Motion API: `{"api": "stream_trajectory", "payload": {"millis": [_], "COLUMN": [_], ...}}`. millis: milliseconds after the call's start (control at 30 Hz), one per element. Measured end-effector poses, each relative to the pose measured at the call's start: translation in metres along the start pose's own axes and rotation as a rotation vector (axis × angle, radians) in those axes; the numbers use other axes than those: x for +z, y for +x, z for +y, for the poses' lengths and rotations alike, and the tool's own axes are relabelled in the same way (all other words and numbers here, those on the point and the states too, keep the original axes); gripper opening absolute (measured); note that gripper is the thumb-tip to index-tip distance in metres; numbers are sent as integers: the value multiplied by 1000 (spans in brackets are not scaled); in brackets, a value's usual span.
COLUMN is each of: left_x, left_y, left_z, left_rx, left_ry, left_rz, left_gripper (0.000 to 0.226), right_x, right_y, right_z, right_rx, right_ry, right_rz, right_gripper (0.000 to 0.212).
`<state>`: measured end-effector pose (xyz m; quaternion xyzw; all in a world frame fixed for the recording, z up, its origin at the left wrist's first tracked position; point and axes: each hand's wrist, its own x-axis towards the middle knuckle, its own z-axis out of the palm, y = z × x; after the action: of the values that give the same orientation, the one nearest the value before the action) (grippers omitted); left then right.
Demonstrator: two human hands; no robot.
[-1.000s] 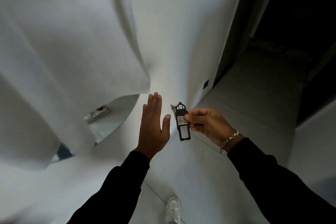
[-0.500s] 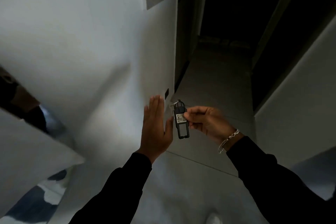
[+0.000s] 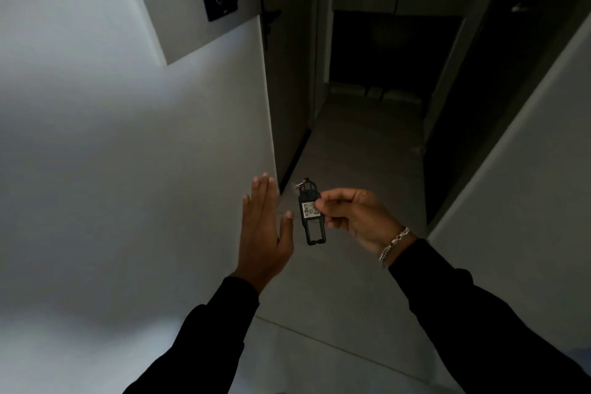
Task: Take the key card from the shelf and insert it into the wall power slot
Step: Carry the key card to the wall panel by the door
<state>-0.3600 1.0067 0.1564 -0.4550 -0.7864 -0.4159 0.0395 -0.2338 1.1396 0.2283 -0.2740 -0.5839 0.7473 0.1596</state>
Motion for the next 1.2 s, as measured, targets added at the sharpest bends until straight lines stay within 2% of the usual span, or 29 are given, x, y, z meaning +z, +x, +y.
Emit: {"api": "stream_trajectory", "payload": {"millis": [167, 300, 500, 667, 833, 933, 1000, 1100, 1200], "left_x": [33, 61, 92, 123, 161, 178, 181, 177, 158], "left_y": [63, 119, 207, 271, 325, 359, 375, 397, 414], "left_z": [-9, -34, -52, -57, -73, -81, -81, -80, -84], "left_rx": [15, 19, 27, 2, -65, -192, -277, -306, -332], "left_ry": [40, 79, 55, 55, 121, 150, 158, 230, 300], "left_rz": [17, 24, 26, 36, 132, 224, 295, 393, 498], "left_gripper": [66, 65, 68, 71, 68, 66, 66, 67, 67], "right_x": [-36, -61, -96, -129, -160, -174, -175, -172, -155], "right_y": [66, 128, 211, 282, 360, 411, 439, 485, 526], "right_z": [-20, -23, -48, -73, -99, -125, -143, -166, -181], "right_rx": [27, 41, 64, 75, 165, 179, 184, 183, 181], "right_ry": [27, 43, 78, 82, 218, 232, 191, 77, 29], "right_rz": [-11, -8, -9, -23, -173, -316, -385, -505, -579], "right_gripper": [14, 8, 17, 15, 7, 7, 11, 17, 11]}}
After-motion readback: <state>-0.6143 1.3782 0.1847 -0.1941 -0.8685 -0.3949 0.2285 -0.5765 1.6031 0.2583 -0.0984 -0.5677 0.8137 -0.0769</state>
